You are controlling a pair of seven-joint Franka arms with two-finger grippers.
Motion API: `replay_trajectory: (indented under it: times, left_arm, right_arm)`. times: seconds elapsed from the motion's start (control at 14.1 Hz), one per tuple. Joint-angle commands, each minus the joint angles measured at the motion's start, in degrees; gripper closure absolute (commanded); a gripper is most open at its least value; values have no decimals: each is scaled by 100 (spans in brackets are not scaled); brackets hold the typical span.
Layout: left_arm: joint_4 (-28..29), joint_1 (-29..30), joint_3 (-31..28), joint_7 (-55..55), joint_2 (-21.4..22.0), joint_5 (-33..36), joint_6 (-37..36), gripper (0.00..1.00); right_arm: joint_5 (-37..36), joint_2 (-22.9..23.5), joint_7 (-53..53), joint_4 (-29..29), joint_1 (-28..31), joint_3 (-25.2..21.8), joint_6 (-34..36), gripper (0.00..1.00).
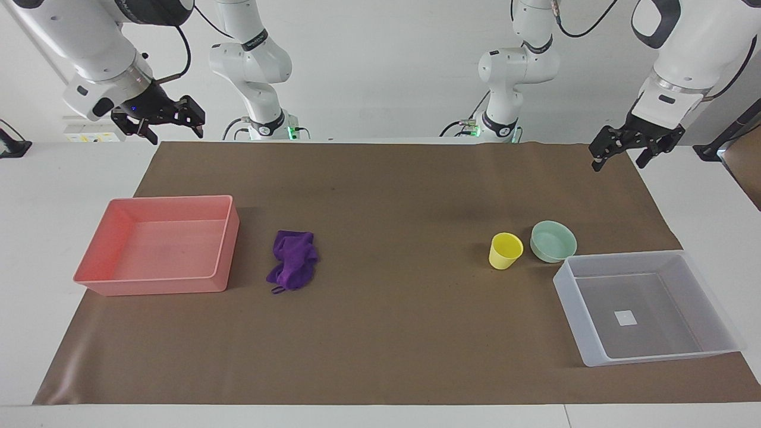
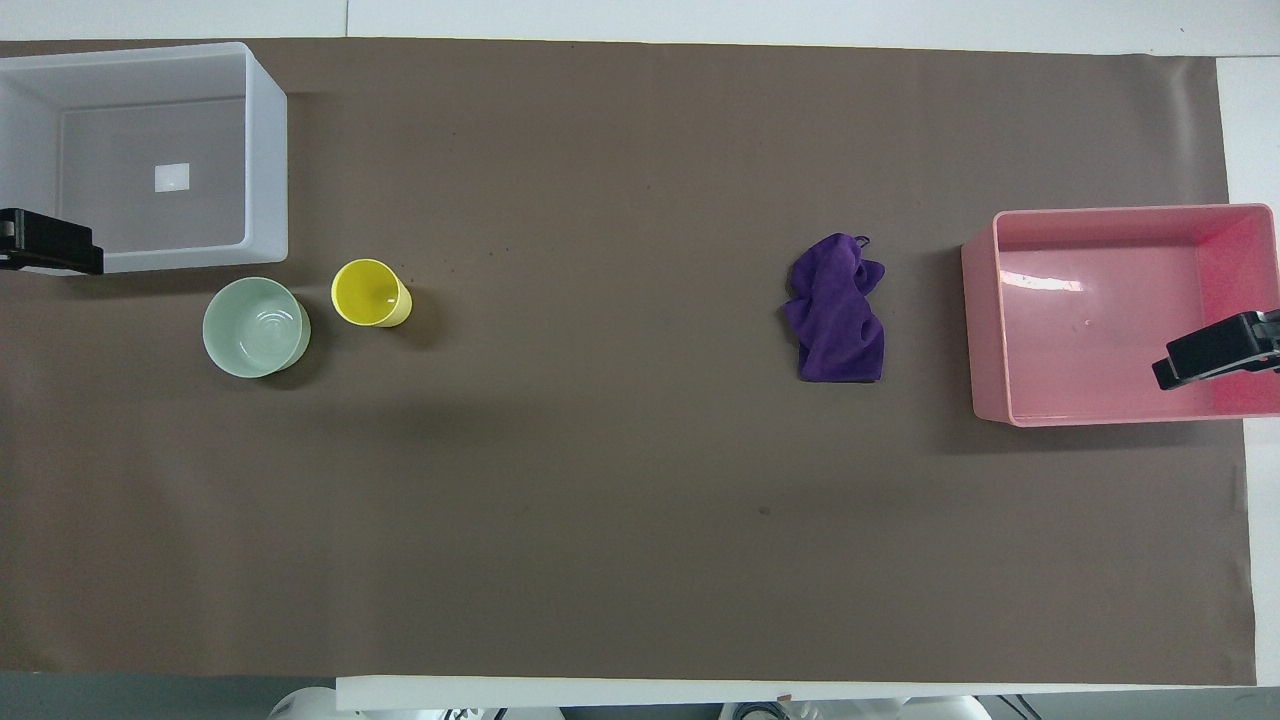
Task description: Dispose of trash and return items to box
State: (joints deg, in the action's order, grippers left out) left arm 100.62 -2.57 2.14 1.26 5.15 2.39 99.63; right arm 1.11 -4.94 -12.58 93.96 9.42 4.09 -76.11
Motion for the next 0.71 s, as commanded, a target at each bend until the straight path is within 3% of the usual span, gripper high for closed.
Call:
replay_trajectory:
  times: [0.0,0.28,0.64]
  left_arm:
    - [1683,107,-20,49,573,86,1179,0]
    - [2636,221,-29,49,374,86,2392,0]
    - [3367,371,-29,49,-84,86,3738,0]
  right_arm:
    - [29,-182,-253,271,8,100,-524,0]
    - [82,247,640,377,-816,118,-1474,0]
    - [91,1354,1503,630,-1600,118,-3038,0]
